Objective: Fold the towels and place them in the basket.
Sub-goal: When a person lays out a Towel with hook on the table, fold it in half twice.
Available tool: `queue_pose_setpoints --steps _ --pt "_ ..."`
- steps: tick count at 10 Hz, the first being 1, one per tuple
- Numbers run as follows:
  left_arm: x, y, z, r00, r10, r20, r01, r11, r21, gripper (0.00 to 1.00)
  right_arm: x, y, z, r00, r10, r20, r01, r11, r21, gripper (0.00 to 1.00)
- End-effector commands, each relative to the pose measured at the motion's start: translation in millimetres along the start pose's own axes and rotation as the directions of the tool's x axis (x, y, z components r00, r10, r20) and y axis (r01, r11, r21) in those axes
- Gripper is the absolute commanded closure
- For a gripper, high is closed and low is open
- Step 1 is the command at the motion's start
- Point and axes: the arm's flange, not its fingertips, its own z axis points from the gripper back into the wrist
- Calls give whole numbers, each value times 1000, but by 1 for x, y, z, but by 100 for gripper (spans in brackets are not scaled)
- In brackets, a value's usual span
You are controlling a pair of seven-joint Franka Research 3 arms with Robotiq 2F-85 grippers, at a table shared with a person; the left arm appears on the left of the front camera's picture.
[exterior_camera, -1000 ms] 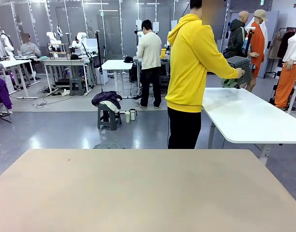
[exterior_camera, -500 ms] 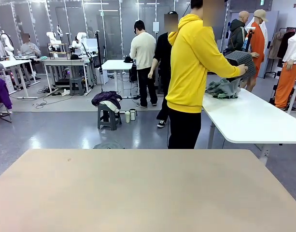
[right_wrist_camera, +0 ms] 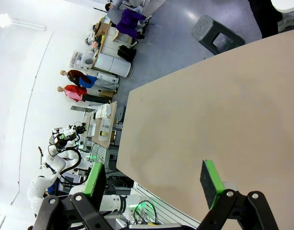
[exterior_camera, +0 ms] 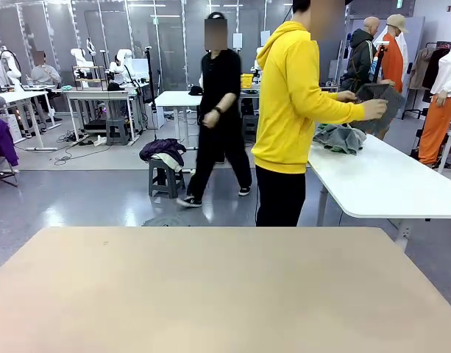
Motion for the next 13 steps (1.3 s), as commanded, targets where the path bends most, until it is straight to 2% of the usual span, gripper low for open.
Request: queue_pose_setpoints --steps 1,13 --pt "2 -1 3 1000 -8 -13 8 1000 -3 0 0 1 0 1000 2 -2 -2 1000 8 0" --pt "2 -1 3 1000 -8 -13 8 1000 -3 0 0 1 0 1000 2 -2 -2 1000 8 0"
